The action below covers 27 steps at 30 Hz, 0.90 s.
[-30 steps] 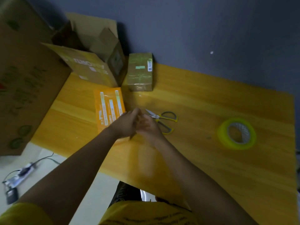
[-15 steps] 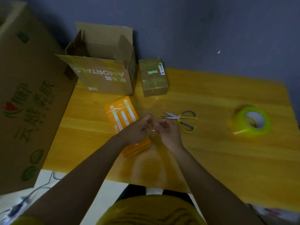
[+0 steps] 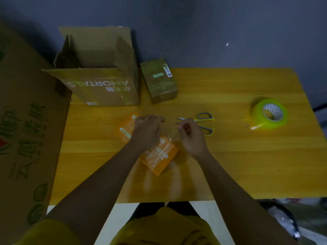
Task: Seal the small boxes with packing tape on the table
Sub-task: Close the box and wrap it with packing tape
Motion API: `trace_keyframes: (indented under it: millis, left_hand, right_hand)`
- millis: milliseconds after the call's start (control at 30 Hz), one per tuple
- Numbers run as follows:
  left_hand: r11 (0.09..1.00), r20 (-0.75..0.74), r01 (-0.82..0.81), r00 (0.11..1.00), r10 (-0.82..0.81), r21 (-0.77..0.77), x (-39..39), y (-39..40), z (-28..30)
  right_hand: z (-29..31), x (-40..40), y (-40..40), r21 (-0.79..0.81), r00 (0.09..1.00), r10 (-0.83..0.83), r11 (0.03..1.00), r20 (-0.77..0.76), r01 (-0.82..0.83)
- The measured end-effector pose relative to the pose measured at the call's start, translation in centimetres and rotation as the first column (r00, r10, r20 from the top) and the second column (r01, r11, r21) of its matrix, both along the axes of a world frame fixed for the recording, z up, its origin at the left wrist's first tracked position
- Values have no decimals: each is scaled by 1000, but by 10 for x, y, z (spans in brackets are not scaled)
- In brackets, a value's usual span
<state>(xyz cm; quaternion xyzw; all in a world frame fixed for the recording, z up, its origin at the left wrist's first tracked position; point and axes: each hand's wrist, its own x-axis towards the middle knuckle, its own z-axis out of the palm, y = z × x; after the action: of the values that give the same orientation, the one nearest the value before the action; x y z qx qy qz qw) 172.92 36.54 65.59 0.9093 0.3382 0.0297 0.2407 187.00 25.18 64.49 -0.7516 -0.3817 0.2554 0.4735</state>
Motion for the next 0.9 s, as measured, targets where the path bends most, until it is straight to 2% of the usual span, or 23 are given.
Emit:
trace_keyframes:
  millis: [33, 100, 200, 267, 367, 500, 567, 633, 667, 700, 733, 767, 800, 900]
  left_hand:
    - [993, -74, 55, 996, -47, 103, -3, -3, -12]
    - [971, -106, 101, 991, -79, 218, -10, -9, -33]
    - [958, -82, 97, 994, -78, 269, -14, -9, -43]
    - [956, -79, 99, 994, -79, 277, -13, -10, -43]
    - [951, -88, 112, 992, -90, 289, -12, -9, -44]
    - [948, -60, 91, 995, -77, 304, -13, -8, -48]
    - [945, -51, 75, 997, -63, 317, -11, -8, -47]
    - [941, -38, 66, 998, -57, 331, -11, -9, -47]
    - [940, -29, 62, 998, -55, 336, -11, -10, -47]
    - [940, -21, 57, 998, -53, 337, -10, -10, -47]
    - [942, -14, 50, 999, -48, 332, -10, -10, -48]
    - [945, -7, 42, 999, -41, 324, -10, -10, -48]
    - [947, -3, 30, 1000, -31, 319, -9, -10, -48]
    - [946, -15, 28, 1000, -24, 323, -9, -10, -50]
  right_hand:
    - [3, 6, 1, -11, 999, 47, 999, 4, -47]
    - [7, 21, 4, -72, 988, 140, 988, 64, -135]
    - [-5, 39, 8, -195, 981, 163, 971, 107, -140]
    - [-20, 43, 14, -294, 986, 161, 946, 48, -140]
    - [-43, 43, 28, -463, 965, 250, 849, -73, -255]
    - [-55, 35, 34, -542, 921, 277, 747, -273, -385]
    - [-53, 30, 32, -569, 909, 334, 709, -248, -416]
    - [-48, 33, 31, -632, 870, 478, 640, -117, -437]
    - [-41, 37, 32, -672, 853, 522, 630, -6, -390]
    - [-33, 39, 30, -663, 861, 495, 685, 119, -302]
    - [-21, 36, 26, -595, 900, 385, 779, 206, -197]
    - [-10, 27, 19, -493, 940, 262, 861, 220, -125]
    - [0, 12, 12, -414, 960, 216, 902, 179, -126]
    - [3, -31, -4, -439, 932, 363, 840, 16, -320]
